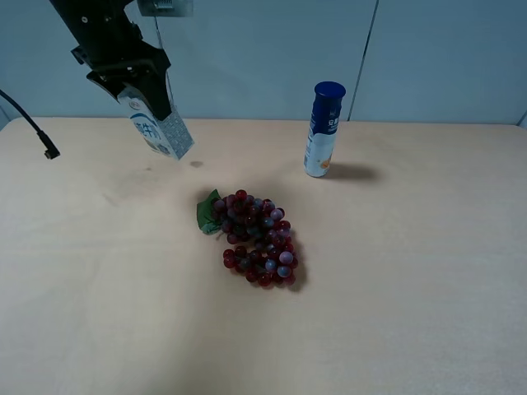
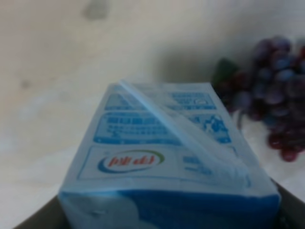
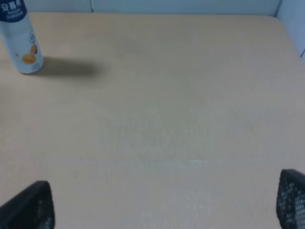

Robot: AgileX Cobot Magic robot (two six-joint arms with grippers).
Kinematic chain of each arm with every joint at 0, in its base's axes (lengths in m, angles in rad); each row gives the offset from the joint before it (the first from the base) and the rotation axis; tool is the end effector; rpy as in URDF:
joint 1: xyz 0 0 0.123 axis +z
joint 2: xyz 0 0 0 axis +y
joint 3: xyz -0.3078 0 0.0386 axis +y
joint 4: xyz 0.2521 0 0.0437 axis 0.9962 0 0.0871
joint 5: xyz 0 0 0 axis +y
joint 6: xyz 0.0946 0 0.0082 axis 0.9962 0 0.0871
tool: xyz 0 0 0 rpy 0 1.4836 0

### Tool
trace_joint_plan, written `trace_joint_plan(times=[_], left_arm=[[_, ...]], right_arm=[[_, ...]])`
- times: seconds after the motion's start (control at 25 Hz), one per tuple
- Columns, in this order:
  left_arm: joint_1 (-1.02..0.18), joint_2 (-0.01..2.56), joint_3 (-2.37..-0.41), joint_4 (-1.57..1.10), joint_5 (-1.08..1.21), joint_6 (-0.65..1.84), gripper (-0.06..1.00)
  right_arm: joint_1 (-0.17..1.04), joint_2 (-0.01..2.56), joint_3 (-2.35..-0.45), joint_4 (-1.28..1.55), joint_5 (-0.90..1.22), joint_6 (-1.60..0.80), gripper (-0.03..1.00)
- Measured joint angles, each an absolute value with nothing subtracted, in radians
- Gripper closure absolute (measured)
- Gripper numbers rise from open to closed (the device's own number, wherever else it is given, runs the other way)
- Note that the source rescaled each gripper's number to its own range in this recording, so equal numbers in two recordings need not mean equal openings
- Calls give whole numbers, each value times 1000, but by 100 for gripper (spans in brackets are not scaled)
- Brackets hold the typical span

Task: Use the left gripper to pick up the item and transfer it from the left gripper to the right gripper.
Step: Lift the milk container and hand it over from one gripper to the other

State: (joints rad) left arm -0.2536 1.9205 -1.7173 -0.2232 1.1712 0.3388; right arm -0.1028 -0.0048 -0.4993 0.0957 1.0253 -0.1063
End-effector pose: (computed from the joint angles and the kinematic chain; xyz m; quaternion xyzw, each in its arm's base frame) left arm 0.4058 -0.1252 0.3018 0.2600 0.9493 -0.1016 0.1449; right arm -0.0215 0.0100 0.2805 -0.0026 0.8418 -0.0086 0.5397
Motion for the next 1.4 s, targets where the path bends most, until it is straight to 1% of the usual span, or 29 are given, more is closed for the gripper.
trace_joint_plan(times=[0.44, 0.76, 1.0, 1.12, 1.4], left_arm=[[-254, 1920, -1714, -470, 1171, 368, 94], [-254, 1914, -1583, -705, 1171, 433, 94], [-257, 1913, -1520, -854, 1171, 453, 94], [-278, 1913, -1499, -889, 1171, 453, 94], [-392, 1913, -1436, -950, 1160, 454, 94]], right_arm=[[-103, -5, -499, 96, 1025, -106, -3], [-103, -5, -499, 96, 1025, -106, -3], [-103, -5, -499, 96, 1025, -106, -3], [-103, -5, -499, 96, 1025, -106, -3], [-103, -5, -499, 96, 1025, -106, -3]])
